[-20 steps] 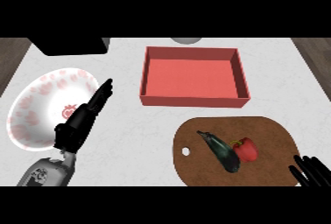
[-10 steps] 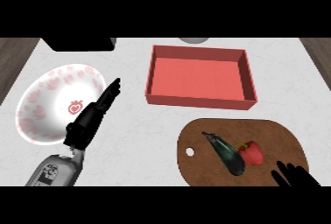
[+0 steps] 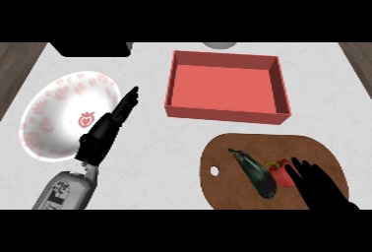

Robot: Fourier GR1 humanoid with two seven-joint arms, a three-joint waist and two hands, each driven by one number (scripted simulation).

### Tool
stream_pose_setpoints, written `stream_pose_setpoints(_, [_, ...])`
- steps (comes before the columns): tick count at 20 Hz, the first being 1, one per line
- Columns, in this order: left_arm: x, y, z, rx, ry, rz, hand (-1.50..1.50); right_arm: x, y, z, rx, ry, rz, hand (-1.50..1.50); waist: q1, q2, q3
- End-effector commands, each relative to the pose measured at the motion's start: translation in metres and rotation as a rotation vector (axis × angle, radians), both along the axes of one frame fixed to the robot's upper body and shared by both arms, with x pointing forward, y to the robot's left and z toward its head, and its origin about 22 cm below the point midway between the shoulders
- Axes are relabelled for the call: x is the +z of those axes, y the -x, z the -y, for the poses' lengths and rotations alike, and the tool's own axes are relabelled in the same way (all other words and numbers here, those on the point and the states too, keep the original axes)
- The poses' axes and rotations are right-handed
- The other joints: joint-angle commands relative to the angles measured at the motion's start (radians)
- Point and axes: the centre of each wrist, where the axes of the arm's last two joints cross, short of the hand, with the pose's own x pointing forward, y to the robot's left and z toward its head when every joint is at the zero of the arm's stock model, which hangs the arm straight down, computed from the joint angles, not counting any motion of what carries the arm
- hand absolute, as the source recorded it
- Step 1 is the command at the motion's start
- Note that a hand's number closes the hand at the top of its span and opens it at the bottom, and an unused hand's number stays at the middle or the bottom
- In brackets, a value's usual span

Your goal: Pick the bell pepper from the cutting board and place it in the cardboard box

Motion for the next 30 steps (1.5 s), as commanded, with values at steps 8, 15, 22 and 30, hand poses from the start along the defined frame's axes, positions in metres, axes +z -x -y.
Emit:
stream_pose_setpoints(8, [-0.002, 0.007, -0.008, -0.003, -0.012, 0.005, 0.00, -0.024, -0.023, -0.010, -0.010, 0.002, 0.012, -1.50, -0.003, -0.001, 0.000])
stream_pose_setpoints(15, [0.015, 0.009, -0.003, 0.010, -0.008, 0.011, 0.00, -0.028, -0.043, 0.006, -0.017, 0.046, -0.008, -1.50, 0.000, -0.001, 0.000])
stream_pose_setpoints(22, [0.017, 0.008, -0.013, 0.009, 0.004, 0.006, 0.00, -0.051, -0.043, -0.011, -0.006, 0.060, -0.061, -1.50, 0.000, -0.001, 0.000])
stream_pose_setpoints(30, [-0.004, -0.003, 0.003, -0.003, -0.003, 0.014, 0.00, -0.077, -0.045, -0.006, -0.023, 0.069, -0.091, -1.50, -0.003, 0.000, 0.000])
